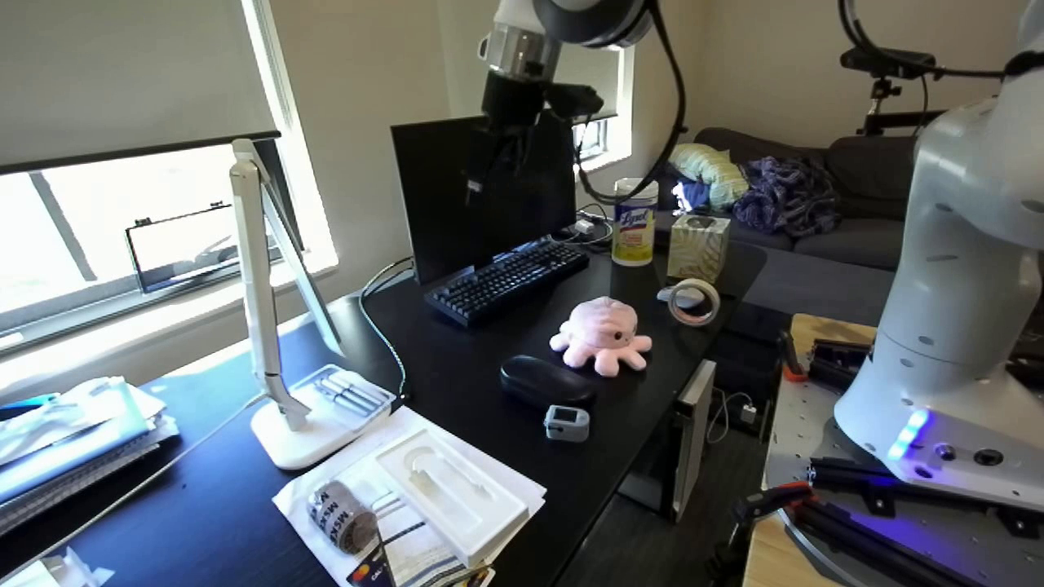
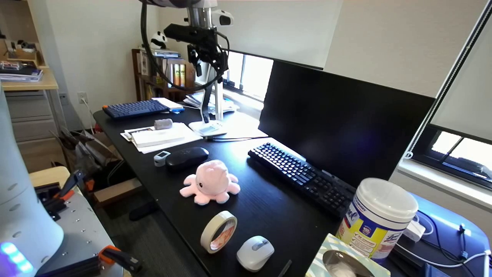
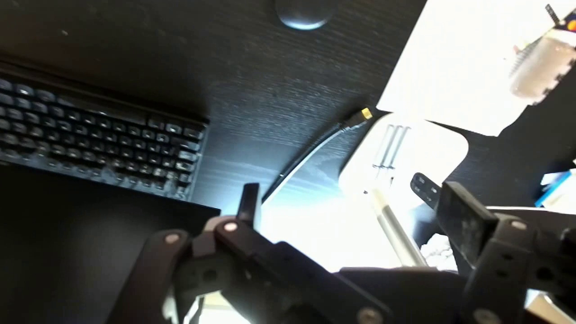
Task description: Stretch the desk lamp
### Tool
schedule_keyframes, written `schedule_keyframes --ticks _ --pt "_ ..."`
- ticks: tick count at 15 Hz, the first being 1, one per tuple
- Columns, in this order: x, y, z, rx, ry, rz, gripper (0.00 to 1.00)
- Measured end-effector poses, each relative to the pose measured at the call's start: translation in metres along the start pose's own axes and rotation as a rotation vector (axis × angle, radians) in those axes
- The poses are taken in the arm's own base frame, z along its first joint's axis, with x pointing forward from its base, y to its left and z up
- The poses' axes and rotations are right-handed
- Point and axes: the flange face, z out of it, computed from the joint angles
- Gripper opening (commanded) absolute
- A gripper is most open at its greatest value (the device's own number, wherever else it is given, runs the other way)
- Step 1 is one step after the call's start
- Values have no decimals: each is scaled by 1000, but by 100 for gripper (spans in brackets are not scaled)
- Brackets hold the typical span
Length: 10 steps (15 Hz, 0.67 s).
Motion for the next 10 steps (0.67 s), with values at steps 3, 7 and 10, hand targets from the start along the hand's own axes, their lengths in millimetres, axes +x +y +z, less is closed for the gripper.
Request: schedule_keyframes --ticks 3,7,10 --pt "37 -27 33 51 30 -4 100" --pt "80 -45 80 85 70 -16 100" --pt "108 -66 114 139 87 -58 100"
